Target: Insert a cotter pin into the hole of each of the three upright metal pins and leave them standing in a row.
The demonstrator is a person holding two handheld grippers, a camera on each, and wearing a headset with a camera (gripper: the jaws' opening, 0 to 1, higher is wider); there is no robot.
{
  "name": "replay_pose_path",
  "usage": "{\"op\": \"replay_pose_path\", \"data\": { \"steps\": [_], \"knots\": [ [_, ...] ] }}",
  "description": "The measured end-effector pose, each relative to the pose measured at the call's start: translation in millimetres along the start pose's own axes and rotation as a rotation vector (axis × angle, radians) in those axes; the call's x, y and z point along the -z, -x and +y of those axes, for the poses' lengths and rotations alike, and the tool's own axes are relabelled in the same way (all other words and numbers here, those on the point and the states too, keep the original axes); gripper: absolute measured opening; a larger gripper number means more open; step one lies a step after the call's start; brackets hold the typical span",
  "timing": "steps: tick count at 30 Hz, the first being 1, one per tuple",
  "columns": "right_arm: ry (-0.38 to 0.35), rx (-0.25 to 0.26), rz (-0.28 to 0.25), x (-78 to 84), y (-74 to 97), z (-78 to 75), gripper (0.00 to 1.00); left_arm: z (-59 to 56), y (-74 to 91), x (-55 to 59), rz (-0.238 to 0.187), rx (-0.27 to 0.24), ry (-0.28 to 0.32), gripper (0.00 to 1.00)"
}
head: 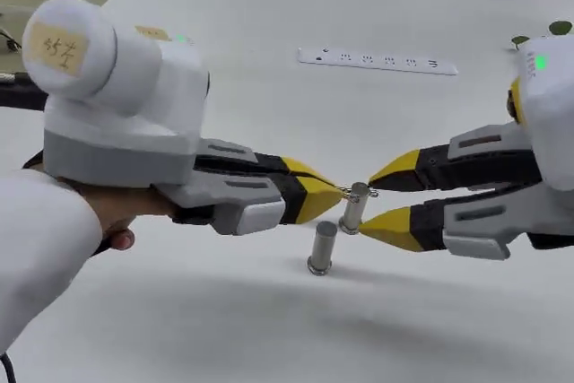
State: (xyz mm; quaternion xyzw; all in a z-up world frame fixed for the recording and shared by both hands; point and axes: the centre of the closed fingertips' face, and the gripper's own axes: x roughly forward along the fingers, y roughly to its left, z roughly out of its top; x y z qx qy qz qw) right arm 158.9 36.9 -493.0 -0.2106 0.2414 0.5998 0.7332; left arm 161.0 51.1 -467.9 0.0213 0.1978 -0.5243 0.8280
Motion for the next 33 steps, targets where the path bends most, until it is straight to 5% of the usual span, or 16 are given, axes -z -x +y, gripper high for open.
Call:
{"op": "replay_pose_path", "data": {
  "steps": [8,17,24,33],
  "knots": [
    [-0.035,-0.048,-0.017,-0.2,-0.1,4.7,0.2,-9.9,3.1,3.5,0.022,0.043,-0.175,0.0],
    [-0.047,-0.122,-0.025,-1.1,-3.4,21.6,0.11,-22.2,2.0,7.3,0.033,0.108,-0.202,0.0],
    [-0.035,-0.136,-0.022,-0.4,-5.0,28.3,0.0,-25.1,-0.3,9.3,0.041,0.13,-0.199,0.0],
    [0.011,-0.151,0.005,2.7,-2.8,34.3,0.0,-27.1,-2.2,18.0,0.073,0.143,-0.199,0.0]
  ]
}}
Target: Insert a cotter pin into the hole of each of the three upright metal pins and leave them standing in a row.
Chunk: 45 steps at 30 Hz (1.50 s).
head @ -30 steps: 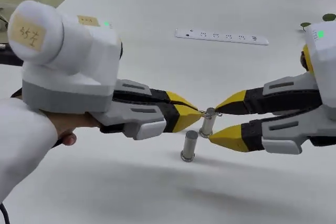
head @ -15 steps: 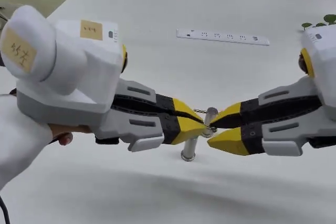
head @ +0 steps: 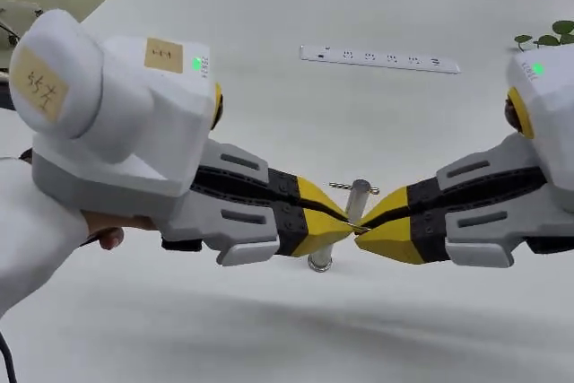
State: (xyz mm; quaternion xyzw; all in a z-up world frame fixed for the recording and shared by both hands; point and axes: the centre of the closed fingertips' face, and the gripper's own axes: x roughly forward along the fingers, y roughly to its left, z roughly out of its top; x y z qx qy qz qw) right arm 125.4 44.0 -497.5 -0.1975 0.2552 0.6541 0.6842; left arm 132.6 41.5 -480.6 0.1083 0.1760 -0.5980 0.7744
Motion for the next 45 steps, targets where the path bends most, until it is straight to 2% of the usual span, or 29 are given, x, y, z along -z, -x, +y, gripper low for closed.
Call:
{"op": "replay_pose_path", "data": {
  "steps": [6,9,15,17,18,19,20,21,23,25,27,30,32,35,40,45],
  "knots": [
    [0.012,-0.016,0.011,-0.5,1.8,2.5,0.0,-1.6,-0.3,4.1,0.015,0.015,-0.004,0.0],
    [0.041,-0.024,0.016,-2.4,4.3,2.7,0.0,-1.5,-2.2,9.6,0.038,0.018,0.01,0.0],
    [0.052,-0.025,0.035,1.3,6.3,1.4,0.0,4.8,-6.9,14.0,0.053,-0.017,0.007,0.03],
    [0.05,-0.007,0.039,3.8,8.0,-2.6,0.0,8.2,-7.6,18.5,0.063,-0.034,0.002,0.09],
    [0.052,0.005,0.046,6.3,9.3,-5.4,0.0,9.9,-7.8,21.4,0.067,-0.039,0.003,0.15],
    [0.051,0.017,0.052,8.0,10.3,-8.0,0.0,11.1,-7.8,23.4,0.071,-0.043,0.013,0.19],
    [0.052,0.028,0.06,10.4,11.2,-10.6,0.0,10.8,-7.8,27.0,0.079,-0.04,0.049,0.22],
    [0.047,0.068,0.091,17.2,13.2,-18.5,0.0,11.7,-7.8,32.2,0.092,-0.04,0.085,0.21],
    [0.045,0.103,0.14,28.0,14.5,-26.7,0.0,18.0,-8.9,36.4,0.093,-0.063,0.077,0.19],
    [0.056,0.14,0.195,40.5,15.3,-36.1,0.0,26.2,-9.8,43.3,0.107,-0.102,0.1,0.22],
    [0.045,0.147,0.215,48.3,13.6,-41.7,0.0,31.8,-11.7,47.8,0.116,-0.12,0.108,0.25],
    [0.017,0.155,0.223,55.2,10.9,-44.5,0.0,37.4,-14.6,52.4,0.131,-0.14,0.131,0.25],
    [0.009,0.16,0.235,59.6,8.9,-46.8,0.0,45.3,-15.8,57.4,0.148,-0.179,0.169,0.24],
    [0.003,0.159,0.247,64.5,5.2,-49.2,0.0,54.0,-19.4,61.6,0.16,-0.205,0.156,0.22],
    [-0.01,0.151,0.254,68.7,-1.2,-51.9,0.0,53.0,-25.1,63.7,0.171,-0.177,0.147,0.22],
    [-0.006,0.136,0.256,69.6,-4.5,-50.8,0.0,52.7,-30.1,61.0,0.16,-0.157,0.132,0.21]
  ]
}}
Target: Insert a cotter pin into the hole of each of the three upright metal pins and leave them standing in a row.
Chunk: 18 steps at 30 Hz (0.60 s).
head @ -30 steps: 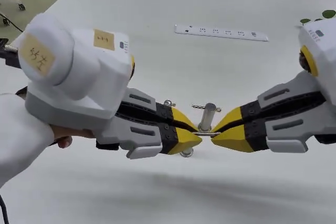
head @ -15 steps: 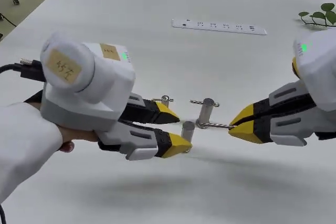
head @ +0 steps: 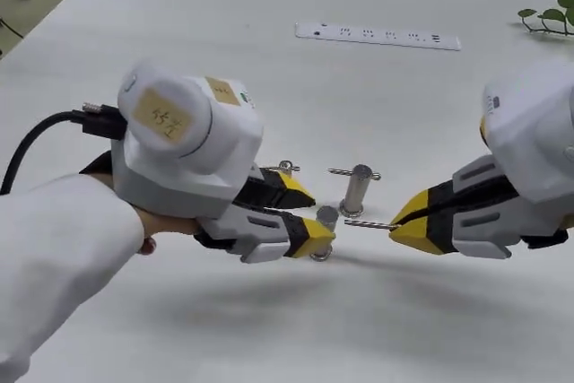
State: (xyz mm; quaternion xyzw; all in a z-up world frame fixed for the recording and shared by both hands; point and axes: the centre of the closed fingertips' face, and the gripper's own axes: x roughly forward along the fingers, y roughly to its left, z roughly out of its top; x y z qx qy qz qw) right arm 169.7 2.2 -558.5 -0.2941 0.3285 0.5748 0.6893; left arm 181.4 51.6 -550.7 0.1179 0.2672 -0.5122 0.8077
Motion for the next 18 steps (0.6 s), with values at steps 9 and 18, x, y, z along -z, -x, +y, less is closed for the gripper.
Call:
{"op": "replay_pose_path", "data": {
  "steps": [9,18],
  "knots": [
    [0.022,-0.012,0.004,-3.0,-4.4,-1.3,0.0,-0.9,-2.0,-1.0,0.005,0.029,-0.052,0.18],
    [0.028,-0.014,-0.002,-3.3,-2.6,-0.9,0.0,-3.1,-4.6,-1.0,0.021,0.048,-0.082,0.1]
  ]
}}
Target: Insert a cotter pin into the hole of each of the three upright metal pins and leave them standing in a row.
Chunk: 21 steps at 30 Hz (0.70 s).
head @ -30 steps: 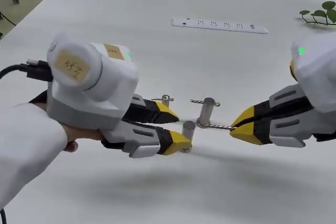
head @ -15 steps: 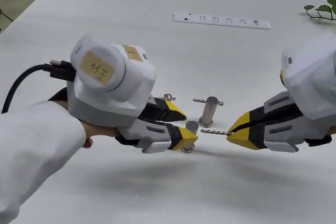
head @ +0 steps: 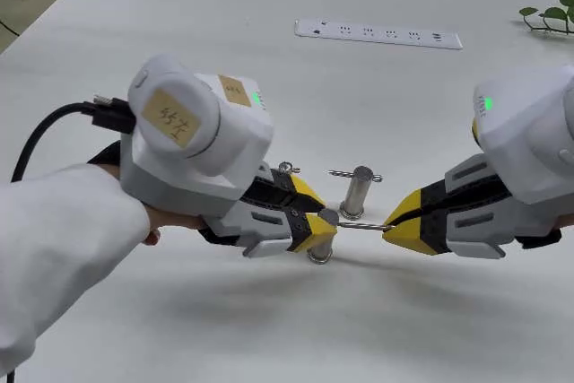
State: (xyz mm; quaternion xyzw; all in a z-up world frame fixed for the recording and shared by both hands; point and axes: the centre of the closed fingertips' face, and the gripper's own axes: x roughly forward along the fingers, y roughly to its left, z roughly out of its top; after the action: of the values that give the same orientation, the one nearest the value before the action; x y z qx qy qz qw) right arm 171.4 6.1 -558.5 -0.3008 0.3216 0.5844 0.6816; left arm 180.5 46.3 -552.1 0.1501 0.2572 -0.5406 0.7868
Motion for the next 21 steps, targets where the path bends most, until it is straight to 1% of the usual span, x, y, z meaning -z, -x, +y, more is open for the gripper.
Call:
{"op": "replay_pose_path", "data": {
  "steps": [5,9,15,17,21],
  "knots": [
    [0.01,0.0,-0.007,-2.0,1.8,0.7,0.0,0.1,0.4,0.3,0.011,0.009,-0.017,0.1],
    [0.017,-0.002,-0.013,-4.1,1.8,0.7,0.0,0.2,0.1,0.2,0.018,0.018,-0.045,0.1],
    [0.017,-0.009,-0.019,-7.3,-4.8,1.1,0.0,0.6,-0.2,0.3,0.024,0.021,-0.052,0.1],
    [0.035,-0.005,-0.006,-5.9,-6.2,0.8,0.0,0.7,-0.1,0.9,0.029,0.021,-0.055,0.1],
    [0.039,-0.01,-0.007,-4.9,-9.3,-1.5,0.0,0.8,0.1,1.7,0.035,0.019,-0.058,0.1]
  ]
}}
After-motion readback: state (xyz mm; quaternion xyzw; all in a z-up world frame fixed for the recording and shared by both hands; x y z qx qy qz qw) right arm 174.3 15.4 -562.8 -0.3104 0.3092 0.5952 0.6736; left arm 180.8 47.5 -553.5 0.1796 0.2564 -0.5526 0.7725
